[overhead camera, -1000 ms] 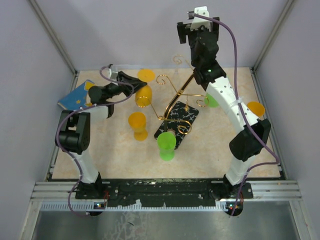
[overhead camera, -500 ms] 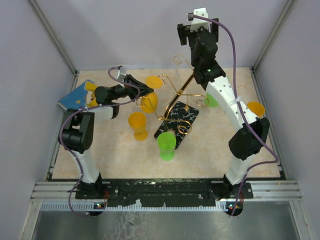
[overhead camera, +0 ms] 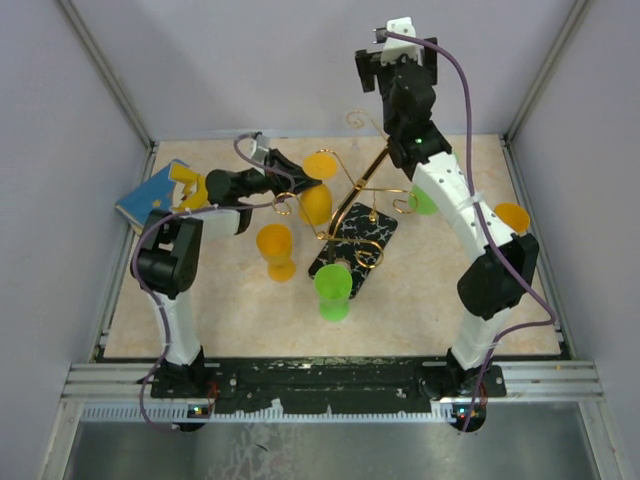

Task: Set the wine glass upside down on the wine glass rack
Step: Turn the wine glass upside down at the wine rack.

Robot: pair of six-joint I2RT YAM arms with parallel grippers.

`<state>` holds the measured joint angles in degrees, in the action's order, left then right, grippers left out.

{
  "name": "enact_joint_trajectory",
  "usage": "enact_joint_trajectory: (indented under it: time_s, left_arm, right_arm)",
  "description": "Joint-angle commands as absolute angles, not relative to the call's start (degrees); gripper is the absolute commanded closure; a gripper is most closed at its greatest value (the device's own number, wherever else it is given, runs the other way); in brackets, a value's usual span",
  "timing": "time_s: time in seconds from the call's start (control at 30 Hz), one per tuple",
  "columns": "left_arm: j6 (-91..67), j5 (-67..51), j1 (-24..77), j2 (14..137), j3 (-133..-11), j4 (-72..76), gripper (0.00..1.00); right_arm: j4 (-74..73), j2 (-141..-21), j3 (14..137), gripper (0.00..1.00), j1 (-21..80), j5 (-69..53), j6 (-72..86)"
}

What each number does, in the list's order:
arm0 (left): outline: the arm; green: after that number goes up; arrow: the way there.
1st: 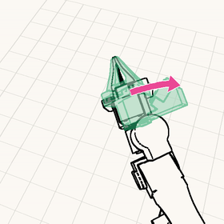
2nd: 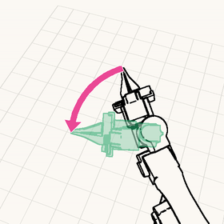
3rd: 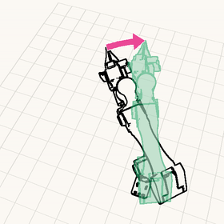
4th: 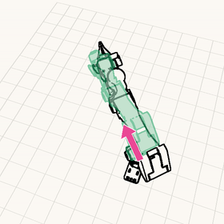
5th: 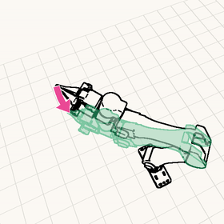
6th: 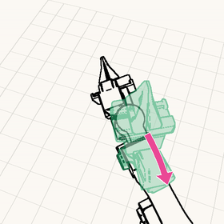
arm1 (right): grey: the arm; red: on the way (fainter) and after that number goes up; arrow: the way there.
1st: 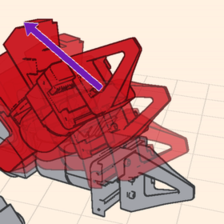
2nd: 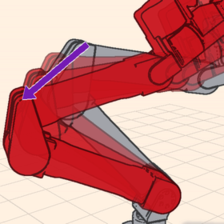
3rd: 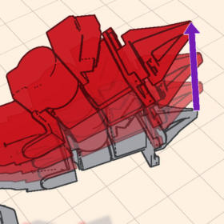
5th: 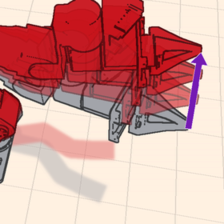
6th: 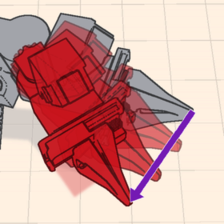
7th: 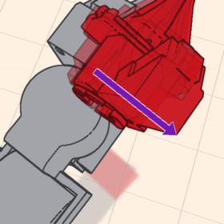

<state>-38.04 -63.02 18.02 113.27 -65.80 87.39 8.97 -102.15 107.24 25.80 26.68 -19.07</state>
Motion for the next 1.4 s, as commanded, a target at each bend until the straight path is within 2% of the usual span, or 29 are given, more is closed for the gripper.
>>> enact_joint_trajectory:
  time_s: [0.0, 0.37, 0.8, 1.37]
  left_arm:
    - [-36.22, -62.06, 18.91, 115.16, -69.36, 100.0, 1.0]
    - [-36.18, -61.73, 19.84, 118.27, -74.42, 99.71, 1.0]
    - [-31.85, -55.42, 20.47, 121.3, -76.19, 97.36, 1.0]
    - [-26.02, -49.15, 19.05, 117.94, -70.04, 98.29, 1.0]
  right_arm:
    - [11.37, -101.95, 106.98, 0.01, 24.97, 26.14, -19.88]
    - [11.6, -102.99, 107.8, 0.01, 24.48, 24.84, -20.81]
    - [11.25, -103.65, 108.55, 0.01, 23.83, 23.78, -21.31]
    - [10.53, -103.67, 108.56, 0.01, 23.55, 23.64, -21.22]
